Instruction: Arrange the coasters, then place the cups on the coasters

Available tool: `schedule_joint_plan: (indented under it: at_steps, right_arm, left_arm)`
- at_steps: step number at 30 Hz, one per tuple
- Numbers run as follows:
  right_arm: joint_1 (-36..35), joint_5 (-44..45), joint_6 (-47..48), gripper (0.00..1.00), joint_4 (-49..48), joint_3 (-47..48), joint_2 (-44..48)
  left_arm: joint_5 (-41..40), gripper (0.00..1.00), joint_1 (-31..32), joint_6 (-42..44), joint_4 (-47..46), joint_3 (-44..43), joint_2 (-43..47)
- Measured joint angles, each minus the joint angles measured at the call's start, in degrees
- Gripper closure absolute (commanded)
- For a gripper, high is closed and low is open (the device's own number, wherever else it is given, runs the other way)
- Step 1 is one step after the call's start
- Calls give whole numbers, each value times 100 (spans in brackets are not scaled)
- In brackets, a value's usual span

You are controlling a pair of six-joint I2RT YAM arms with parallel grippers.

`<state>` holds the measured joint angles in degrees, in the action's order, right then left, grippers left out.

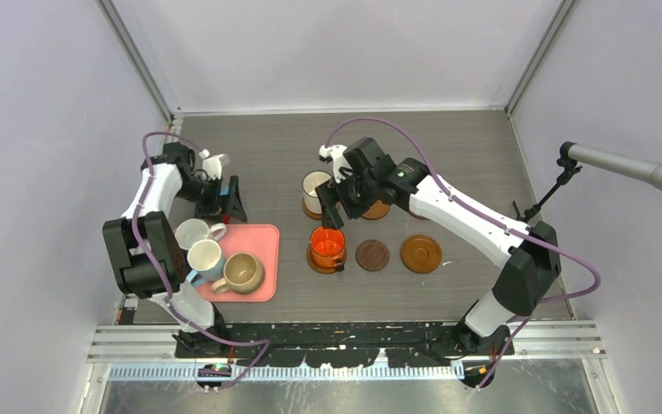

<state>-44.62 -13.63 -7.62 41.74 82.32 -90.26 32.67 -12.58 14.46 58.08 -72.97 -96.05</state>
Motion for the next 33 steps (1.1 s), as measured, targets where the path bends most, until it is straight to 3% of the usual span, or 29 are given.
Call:
schedule_joint_plan:
  at_steps: [9, 20, 33]
  right_arm:
    - [-17, -216, 396, 21, -138, 769, -643]
    - [-732, -162, 1154, 21, -251, 2736, -2675]
    - [-1716, 623, 2317, 30, -579, 4435, -4568]
  left_arm:
    - [109, 8, 282, 466, 706, -59, 428]
    - [391, 3, -1130, 407, 1008, -1261, 778]
    - [697, 1, -1799, 455, 1429, -1547, 398]
